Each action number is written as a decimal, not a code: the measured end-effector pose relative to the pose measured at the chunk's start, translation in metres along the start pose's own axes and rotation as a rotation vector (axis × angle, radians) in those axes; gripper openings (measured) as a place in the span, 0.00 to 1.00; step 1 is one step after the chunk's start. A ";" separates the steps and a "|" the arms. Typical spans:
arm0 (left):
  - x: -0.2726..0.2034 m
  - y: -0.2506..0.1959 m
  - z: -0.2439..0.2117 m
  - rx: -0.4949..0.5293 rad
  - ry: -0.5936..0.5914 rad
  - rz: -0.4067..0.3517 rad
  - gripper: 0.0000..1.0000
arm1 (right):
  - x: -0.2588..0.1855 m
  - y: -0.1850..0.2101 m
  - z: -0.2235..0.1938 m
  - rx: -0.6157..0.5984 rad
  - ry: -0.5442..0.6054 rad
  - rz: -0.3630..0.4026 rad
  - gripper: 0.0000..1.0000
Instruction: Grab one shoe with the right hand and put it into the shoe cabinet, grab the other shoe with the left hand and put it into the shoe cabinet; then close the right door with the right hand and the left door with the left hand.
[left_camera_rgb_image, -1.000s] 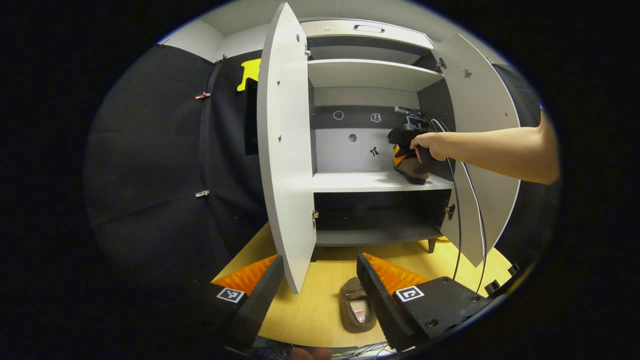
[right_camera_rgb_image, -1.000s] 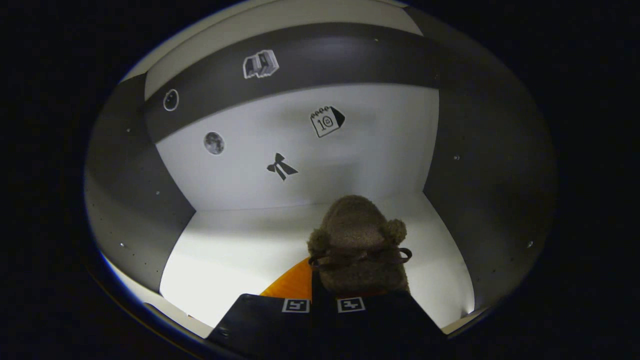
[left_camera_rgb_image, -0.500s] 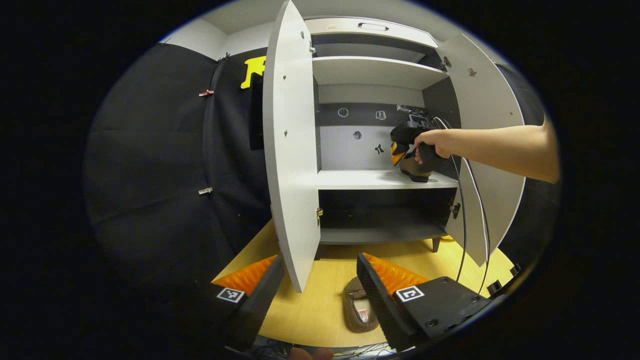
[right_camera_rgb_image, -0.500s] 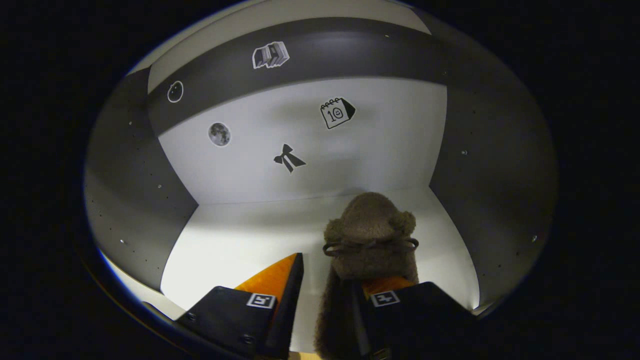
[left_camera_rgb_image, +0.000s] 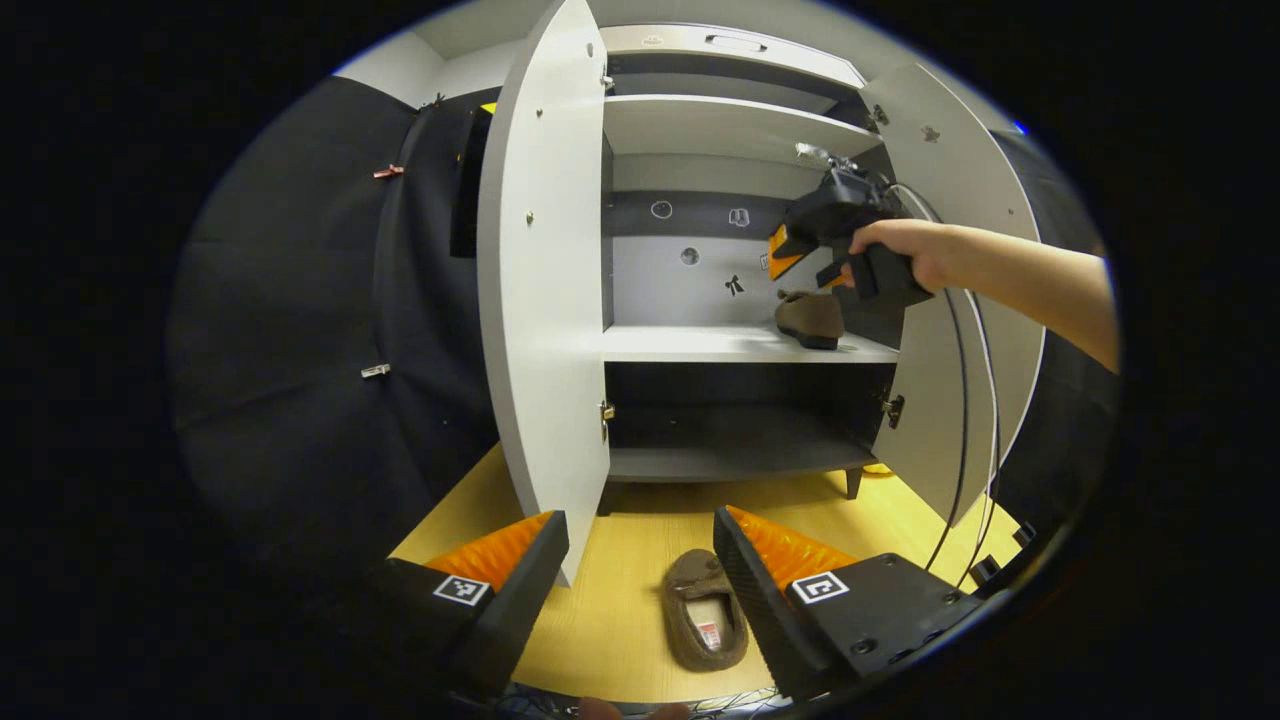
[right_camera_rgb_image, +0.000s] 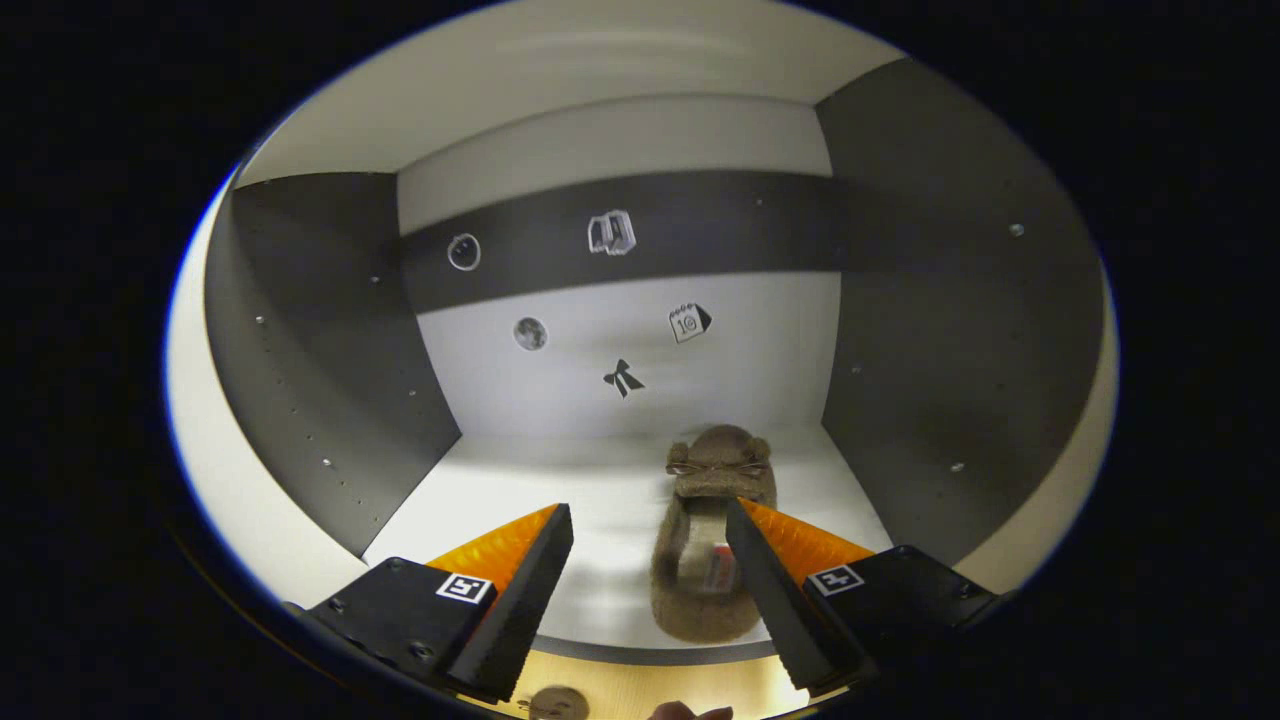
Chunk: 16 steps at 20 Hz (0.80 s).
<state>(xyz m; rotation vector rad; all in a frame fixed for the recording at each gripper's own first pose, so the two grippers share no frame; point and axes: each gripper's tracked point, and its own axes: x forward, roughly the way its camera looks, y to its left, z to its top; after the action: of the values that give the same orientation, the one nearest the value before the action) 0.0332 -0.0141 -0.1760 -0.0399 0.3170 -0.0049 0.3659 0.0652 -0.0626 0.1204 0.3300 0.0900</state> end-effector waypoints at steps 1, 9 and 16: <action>0.003 -0.001 -0.006 0.001 0.004 -0.004 0.93 | -0.017 -0.001 0.002 -0.005 -0.042 -0.002 0.98; 0.036 -0.023 -0.086 0.063 0.148 -0.108 0.93 | -0.145 -0.016 -0.033 -0.015 -0.237 -0.022 0.98; 0.089 -0.025 -0.182 0.022 0.337 -0.083 0.79 | -0.236 -0.039 -0.046 -0.044 -0.311 -0.045 0.98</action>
<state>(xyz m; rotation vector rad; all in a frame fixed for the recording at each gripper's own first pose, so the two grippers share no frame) 0.0612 -0.0472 -0.3752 -0.0307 0.6516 -0.0981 0.1310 0.0062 -0.0363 0.0819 0.0206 0.0326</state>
